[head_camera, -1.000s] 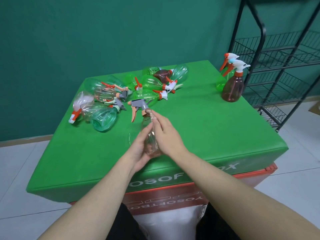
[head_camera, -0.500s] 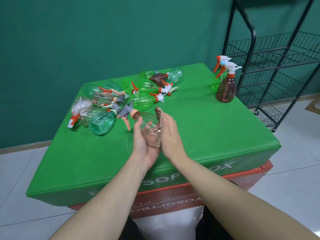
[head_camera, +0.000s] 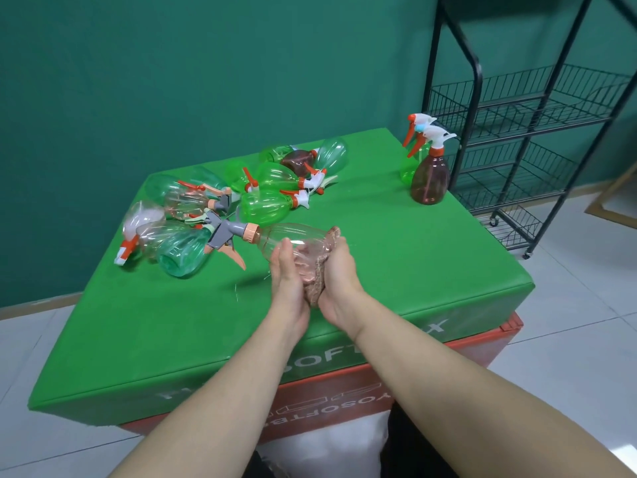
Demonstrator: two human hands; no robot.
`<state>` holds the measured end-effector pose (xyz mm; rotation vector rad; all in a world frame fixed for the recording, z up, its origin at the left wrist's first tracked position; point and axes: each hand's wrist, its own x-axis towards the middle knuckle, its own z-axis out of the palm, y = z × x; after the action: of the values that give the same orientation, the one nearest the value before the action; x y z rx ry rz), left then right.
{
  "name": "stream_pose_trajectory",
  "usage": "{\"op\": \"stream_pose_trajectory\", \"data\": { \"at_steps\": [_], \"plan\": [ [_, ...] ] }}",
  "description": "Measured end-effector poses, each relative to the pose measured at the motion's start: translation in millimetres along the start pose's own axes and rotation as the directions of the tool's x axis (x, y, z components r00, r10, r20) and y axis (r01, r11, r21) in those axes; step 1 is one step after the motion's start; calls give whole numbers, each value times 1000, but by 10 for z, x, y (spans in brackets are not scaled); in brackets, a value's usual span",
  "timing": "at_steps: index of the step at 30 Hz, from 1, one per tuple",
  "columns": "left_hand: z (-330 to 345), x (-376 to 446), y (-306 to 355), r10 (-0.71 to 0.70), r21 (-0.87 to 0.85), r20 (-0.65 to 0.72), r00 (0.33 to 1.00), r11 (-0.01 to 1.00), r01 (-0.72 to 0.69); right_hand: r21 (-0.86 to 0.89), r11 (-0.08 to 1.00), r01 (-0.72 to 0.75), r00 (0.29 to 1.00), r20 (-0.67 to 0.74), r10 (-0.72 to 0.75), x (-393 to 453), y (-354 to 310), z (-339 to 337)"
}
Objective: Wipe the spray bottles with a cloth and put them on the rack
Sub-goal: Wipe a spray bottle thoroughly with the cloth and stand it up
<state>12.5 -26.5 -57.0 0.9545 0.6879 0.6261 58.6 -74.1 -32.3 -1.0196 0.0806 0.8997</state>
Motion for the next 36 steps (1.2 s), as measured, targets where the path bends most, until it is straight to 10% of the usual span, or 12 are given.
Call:
{"op": "stream_pose_trajectory", "data": {
  "at_steps": [12,36],
  "plan": [
    [116,204,-47,226,360,144,963,895,-264,-181,982,53,979,-184,-87,68,-191,-401],
    [1680,868,-512,112,737,257,960,620,-269,-117,981,155,957,-229,-178,294,-1660,-2038]
  ]
}}
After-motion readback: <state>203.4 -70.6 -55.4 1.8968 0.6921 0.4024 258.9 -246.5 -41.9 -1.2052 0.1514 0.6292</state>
